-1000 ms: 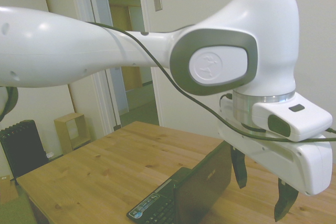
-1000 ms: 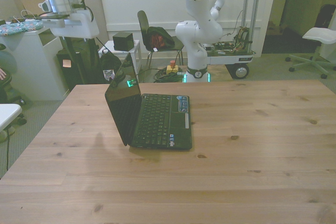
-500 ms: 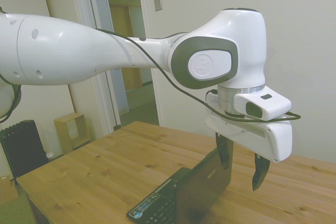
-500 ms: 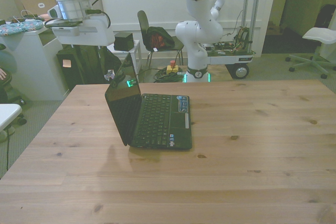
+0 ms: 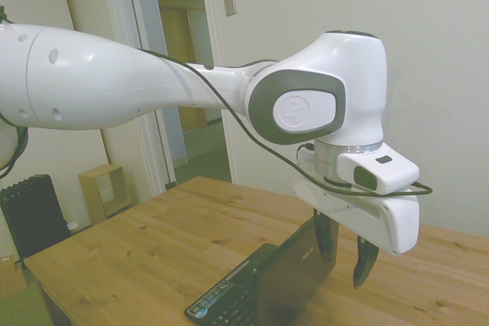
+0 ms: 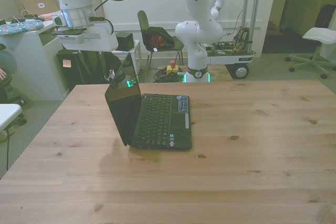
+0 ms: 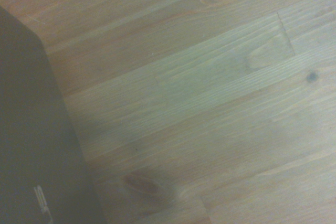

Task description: Close the laptop

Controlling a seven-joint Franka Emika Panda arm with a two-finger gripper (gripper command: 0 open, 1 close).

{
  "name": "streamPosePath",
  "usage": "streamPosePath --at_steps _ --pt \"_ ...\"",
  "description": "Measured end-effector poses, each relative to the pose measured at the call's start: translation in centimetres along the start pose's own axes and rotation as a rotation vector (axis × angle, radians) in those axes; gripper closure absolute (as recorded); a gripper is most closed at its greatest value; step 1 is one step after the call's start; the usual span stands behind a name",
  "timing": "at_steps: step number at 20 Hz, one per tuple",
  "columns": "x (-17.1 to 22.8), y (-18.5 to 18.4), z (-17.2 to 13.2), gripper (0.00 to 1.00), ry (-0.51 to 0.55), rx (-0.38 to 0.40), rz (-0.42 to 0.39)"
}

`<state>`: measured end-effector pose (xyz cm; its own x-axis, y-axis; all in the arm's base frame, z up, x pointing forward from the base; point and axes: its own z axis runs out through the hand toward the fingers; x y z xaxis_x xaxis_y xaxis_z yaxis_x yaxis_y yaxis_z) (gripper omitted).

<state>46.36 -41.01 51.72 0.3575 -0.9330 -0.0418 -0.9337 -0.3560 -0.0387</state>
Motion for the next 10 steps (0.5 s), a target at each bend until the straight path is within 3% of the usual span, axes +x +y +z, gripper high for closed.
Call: streamPosePath --at_steps 10 --pt "-0.81 -0.58 0.33 1.0 -0.011 0.001 -0.016"
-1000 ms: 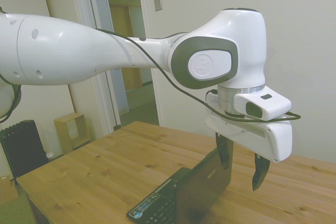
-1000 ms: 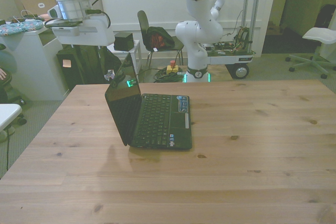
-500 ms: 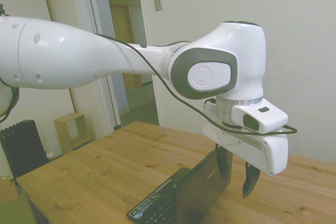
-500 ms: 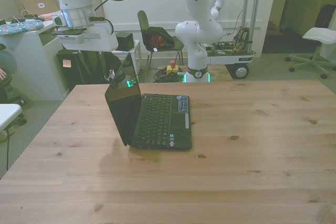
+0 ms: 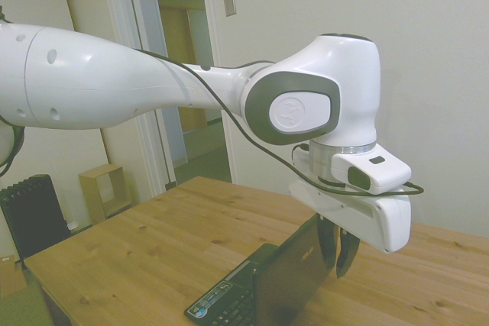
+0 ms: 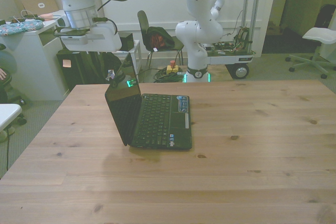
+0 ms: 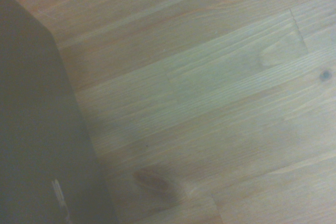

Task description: Close the laptop

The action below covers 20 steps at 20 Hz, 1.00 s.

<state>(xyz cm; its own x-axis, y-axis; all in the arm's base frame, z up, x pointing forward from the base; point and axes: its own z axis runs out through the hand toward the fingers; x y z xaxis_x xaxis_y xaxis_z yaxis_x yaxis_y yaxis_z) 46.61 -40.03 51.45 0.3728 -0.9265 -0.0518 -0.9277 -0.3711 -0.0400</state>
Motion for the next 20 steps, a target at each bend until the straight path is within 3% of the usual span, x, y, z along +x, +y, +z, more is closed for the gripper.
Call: streamPosePath --at_steps 13,20 --pt "-4.8 -6.2 1.5 1.0 0.012 0.014 -0.072" --pt "-10.1 -11.7 3.4 1.0 -0.001 -0.002 -0.12"
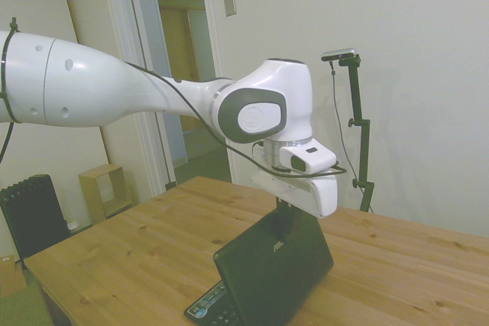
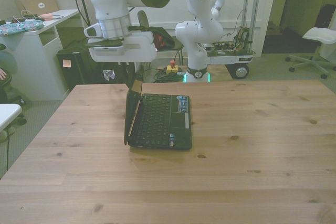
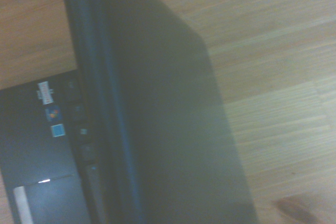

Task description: Close the laptop

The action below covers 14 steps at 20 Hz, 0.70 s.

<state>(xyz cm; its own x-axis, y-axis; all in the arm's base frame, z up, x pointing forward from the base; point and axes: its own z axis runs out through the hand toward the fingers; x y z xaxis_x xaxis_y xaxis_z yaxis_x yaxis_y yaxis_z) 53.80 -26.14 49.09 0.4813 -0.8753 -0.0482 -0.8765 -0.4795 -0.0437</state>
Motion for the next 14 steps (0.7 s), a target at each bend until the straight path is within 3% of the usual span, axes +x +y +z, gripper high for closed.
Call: streamPosePath --at_steps 6,11,14 --pt "-5.2 -5.7 2.8 1.0 -0.021 -0.014 -0.036" --pt "-6.3 -5.9 8.0 1.0 -0.055 -0.053 -0.031" --pt "-6.9 -6.6 8.1 1.0 -0.043 -0.05 -0.04"
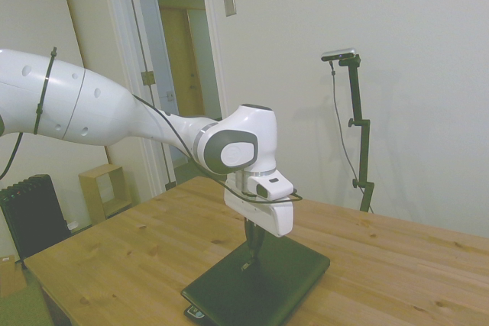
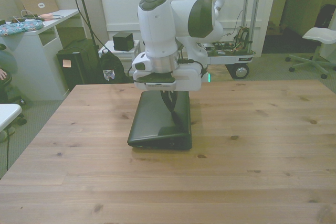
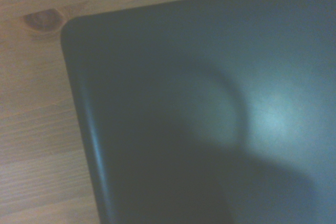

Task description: Close the laptop

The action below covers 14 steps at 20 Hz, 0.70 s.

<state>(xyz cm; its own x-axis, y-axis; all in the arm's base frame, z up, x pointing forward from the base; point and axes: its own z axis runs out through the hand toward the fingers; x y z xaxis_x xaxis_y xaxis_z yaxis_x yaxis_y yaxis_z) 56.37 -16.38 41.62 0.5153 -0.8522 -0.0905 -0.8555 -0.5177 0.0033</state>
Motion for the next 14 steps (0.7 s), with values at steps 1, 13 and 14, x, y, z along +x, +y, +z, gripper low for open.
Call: streamPosePath --at_steps 1,13,14 --pt "-0.7 -0.5 -0.8 1.0 0.012 0.007 -0.009" --pt "-1.2 0.8 2.6 1.0 -0.007 -0.035 0.04" --pt "-1.0 1.0 3.1 1.0 -0.011 -0.04 0.045"
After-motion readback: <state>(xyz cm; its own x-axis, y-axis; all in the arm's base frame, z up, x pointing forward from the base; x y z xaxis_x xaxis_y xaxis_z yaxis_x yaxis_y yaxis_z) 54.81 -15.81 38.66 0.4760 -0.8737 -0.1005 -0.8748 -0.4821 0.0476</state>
